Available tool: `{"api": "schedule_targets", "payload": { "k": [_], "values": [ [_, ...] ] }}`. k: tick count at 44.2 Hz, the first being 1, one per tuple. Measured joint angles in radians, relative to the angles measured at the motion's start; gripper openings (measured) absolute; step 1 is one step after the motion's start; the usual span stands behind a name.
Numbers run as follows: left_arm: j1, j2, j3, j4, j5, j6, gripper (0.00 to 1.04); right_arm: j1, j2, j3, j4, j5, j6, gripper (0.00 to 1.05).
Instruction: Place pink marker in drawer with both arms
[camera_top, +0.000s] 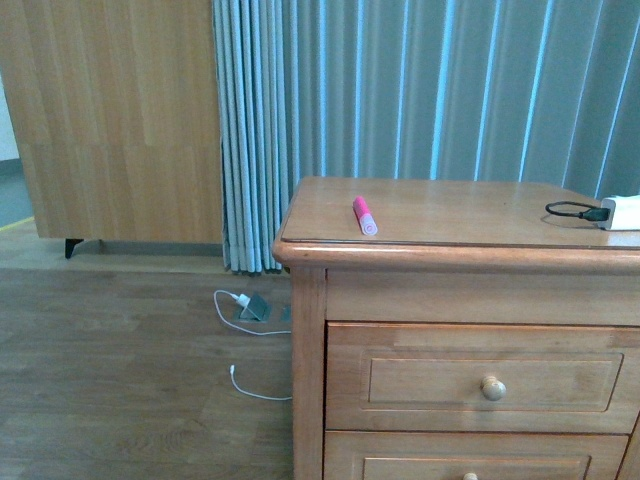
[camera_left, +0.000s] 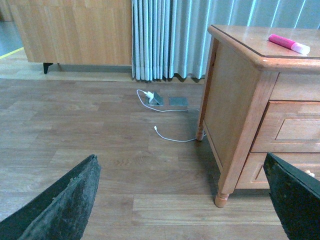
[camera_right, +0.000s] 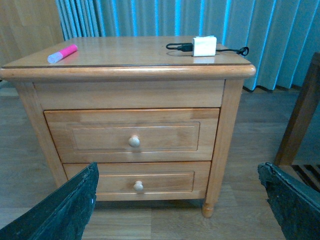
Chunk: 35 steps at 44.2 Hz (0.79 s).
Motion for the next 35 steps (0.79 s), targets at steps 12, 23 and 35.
{"api": "schedule_targets", "payload": {
  "k": [12, 23, 35],
  "values": [
    [0.000, 0.000, 0.000, 0.000, 0.000, 0.000, 0.99, -0.011, 0.292, 0.093, -0.031, -0.180, 0.082, 0.96],
    [0.000, 0.000, 0.000, 0.000, 0.000, 0.000, 0.99, 0.119, 0.848, 0.225, 0.337, -0.097, 0.097, 0.96],
    [0.000, 0.000, 0.000, 0.000, 0.000, 0.000, 0.99, 0.221, 1.385, 0.446, 0.589, 0.011, 0.085, 0.96]
  ]
}}
